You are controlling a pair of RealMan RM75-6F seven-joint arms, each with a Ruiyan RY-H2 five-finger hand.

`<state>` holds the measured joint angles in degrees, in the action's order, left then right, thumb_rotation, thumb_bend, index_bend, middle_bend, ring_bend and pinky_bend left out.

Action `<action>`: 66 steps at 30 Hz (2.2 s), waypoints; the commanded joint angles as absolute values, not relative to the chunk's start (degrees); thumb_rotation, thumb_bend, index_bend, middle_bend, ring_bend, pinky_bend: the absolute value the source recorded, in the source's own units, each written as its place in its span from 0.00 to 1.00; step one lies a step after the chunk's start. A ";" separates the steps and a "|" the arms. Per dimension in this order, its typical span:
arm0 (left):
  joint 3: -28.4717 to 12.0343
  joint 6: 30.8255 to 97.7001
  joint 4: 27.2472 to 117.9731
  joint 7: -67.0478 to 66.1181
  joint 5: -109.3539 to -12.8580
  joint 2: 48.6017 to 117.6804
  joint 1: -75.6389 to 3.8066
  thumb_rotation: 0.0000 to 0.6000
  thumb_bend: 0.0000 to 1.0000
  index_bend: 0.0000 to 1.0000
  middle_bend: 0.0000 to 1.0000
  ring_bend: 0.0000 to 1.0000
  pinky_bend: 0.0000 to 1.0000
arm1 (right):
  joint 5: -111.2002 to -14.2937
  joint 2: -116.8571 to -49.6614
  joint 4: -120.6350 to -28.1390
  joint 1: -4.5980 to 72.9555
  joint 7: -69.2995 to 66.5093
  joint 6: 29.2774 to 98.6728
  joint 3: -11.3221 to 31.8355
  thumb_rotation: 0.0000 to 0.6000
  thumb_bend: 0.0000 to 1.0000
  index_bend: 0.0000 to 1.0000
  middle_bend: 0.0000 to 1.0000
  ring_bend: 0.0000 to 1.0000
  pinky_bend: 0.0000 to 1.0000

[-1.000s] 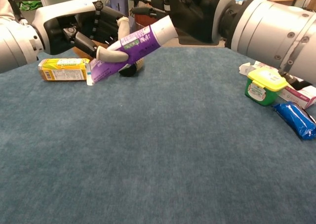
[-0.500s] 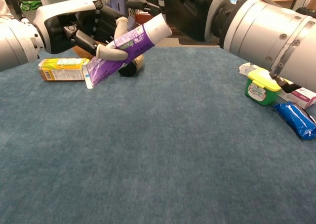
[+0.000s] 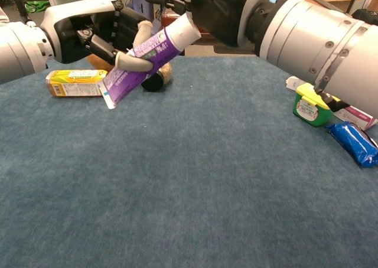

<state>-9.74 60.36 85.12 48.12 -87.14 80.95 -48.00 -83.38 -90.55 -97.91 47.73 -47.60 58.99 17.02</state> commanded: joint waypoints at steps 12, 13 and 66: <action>-9.40 60.89 84.11 47.68 -87.49 80.69 -47.56 1.00 0.45 0.62 0.73 0.61 0.49 | -84.65 -88.08 -99.63 47.03 -44.23 60.06 16.08 0.49 0.00 0.00 0.00 0.00 0.00; -9.28 60.99 83.93 47.60 -87.61 80.66 -47.48 1.00 0.45 0.62 0.73 0.60 0.49 | -84.74 -87.65 -99.88 46.85 -43.97 60.19 15.96 0.49 0.00 0.00 0.00 0.00 0.00; -1.95 55.84 73.15 14.17 -82.77 79.74 -41.81 1.00 0.38 0.13 0.26 0.26 0.36 | -86.23 -63.51 -97.31 33.76 -32.20 65.00 7.23 0.49 0.00 0.00 0.00 0.00 0.00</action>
<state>-0.94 53.84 71.52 15.02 -84.49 81.03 -43.54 -86.55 -64.50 -97.78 34.54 -33.55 65.08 7.88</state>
